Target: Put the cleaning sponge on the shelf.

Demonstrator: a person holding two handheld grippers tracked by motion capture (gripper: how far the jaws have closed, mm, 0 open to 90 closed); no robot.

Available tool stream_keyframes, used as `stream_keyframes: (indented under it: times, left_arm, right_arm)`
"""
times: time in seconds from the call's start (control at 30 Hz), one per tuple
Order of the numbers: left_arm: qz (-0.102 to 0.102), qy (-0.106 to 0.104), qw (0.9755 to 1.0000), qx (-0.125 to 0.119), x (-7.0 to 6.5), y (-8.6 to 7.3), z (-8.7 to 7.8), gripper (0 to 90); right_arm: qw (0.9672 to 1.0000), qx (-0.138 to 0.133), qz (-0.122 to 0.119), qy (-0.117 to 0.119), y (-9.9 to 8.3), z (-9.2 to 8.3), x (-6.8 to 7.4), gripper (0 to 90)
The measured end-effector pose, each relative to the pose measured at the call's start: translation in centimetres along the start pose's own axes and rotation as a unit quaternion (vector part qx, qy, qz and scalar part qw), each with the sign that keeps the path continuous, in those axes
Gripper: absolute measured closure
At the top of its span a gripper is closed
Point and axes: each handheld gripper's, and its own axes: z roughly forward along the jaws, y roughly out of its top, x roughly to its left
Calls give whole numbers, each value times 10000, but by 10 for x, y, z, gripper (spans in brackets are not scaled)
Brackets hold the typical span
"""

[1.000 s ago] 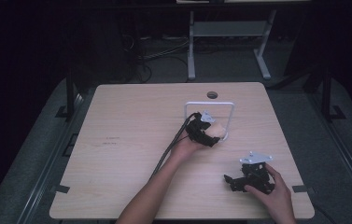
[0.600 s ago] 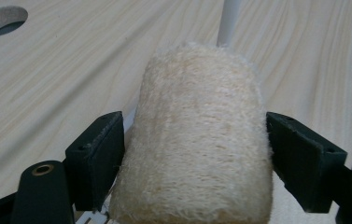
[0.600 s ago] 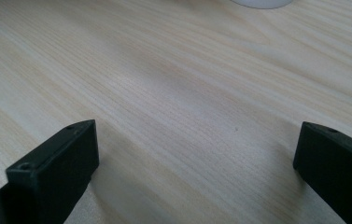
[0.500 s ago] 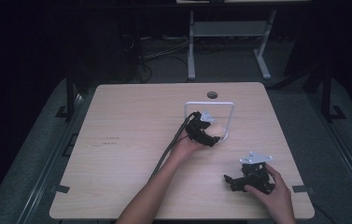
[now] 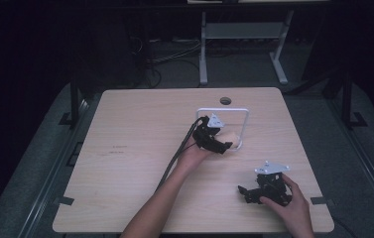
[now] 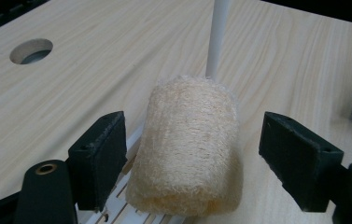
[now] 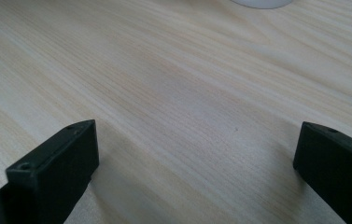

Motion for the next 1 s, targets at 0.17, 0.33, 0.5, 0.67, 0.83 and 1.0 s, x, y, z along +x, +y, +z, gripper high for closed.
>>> stream_keyframes:
  times: [0.17, 0.33, 0.5, 0.67, 0.83, 1.0]
  left_arm:
    - [-14, -21, 10000, -93, 0, -1, -11, 289]
    - [-66, -65, 9998, -183, 1, -4, -23, 394]
    - [-53, -211, 9996, -207, -2, -6, -34, 664]
    - [-154, -505, 9984, -219, -5, -8, -40, 894]
    - [-118, -640, 9977, -180, -14, -10, -39, 899]
    - [-134, -686, 9975, -86, -21, -18, -29, 898]
  right_arm:
    - [10000, 2, -13, -8, 0, 0, 0, 0]
    - [10000, 11, 4, -6, 0, 0, 0, 0]
    - [10000, 9, -2, -8, 0, 0, 0, 0]
    - [10000, 12, -7, -16, 0, 0, 0, 0]
    - [10000, 13, -6, -15, 0, 0, 0, 0]
    - [10000, 13, -9, -18, 0, 0, 0, 0]
